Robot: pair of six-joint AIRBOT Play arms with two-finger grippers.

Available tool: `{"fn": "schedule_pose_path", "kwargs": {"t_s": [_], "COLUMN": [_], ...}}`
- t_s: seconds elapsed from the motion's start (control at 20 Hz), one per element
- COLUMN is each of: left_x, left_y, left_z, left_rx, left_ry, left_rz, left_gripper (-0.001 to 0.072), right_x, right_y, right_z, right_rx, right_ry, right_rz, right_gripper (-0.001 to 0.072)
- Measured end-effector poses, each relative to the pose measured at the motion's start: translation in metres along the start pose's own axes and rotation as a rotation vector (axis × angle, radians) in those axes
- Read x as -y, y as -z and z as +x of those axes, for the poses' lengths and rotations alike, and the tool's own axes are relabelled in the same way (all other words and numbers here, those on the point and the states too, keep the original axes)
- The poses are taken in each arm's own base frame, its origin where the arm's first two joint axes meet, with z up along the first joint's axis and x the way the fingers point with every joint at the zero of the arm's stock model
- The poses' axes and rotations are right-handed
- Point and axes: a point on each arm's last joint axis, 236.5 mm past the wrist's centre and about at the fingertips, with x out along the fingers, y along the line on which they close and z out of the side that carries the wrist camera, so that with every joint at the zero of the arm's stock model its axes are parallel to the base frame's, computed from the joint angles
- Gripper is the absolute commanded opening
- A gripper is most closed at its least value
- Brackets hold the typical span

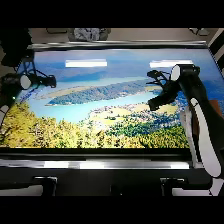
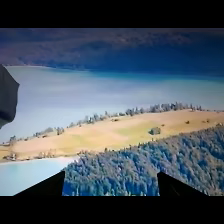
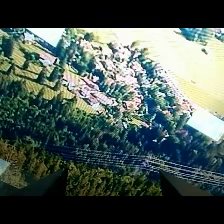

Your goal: Fold the shirts.

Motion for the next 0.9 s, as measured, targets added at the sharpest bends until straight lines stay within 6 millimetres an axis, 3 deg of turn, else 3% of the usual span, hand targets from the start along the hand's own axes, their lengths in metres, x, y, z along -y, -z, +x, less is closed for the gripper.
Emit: {"fn": "schedule_pose_path", "kwargs": {"t_s": [0.15, 0.3, 0.4, 0.6, 0.9], "left_x": [-0.090, -0.178, -0.220, -0.258, -0.279], "left_y": [-0.019, 0.000, 0.017, 0.040, 0.061], "left_z": [0.027, 0.046, 0.053, 0.063, 0.076], "left_rx": [-0.031, -0.104, -0.132, -0.159, -0.184], "left_ry": [-0.096, -0.112, -0.087, -0.050, -0.097], "left_rz": [-0.254, -0.607, -0.805, -0.983, -0.993], "left_gripper": [0.0711, 0.0714, 0.0717, 0.0718, 0.0713], "right_x": [0.000, -0.001, -0.002, -0.002, -0.003], "right_y": [0.000, 0.001, 0.003, 0.003, 0.004], "right_z": [0.000, 0.000, 0.000, 0.000, 0.000], "right_rx": [0.001, -0.005, -0.013, -0.015, -0.016], "right_ry": [0.000, -0.003, -0.007, -0.010, -0.011], "right_rz": [0.014, 0.021, 0.022, 0.025, 0.025], "right_gripper": [0.0687, 0.0687, 0.0687, 0.0687, 0.0687]}}
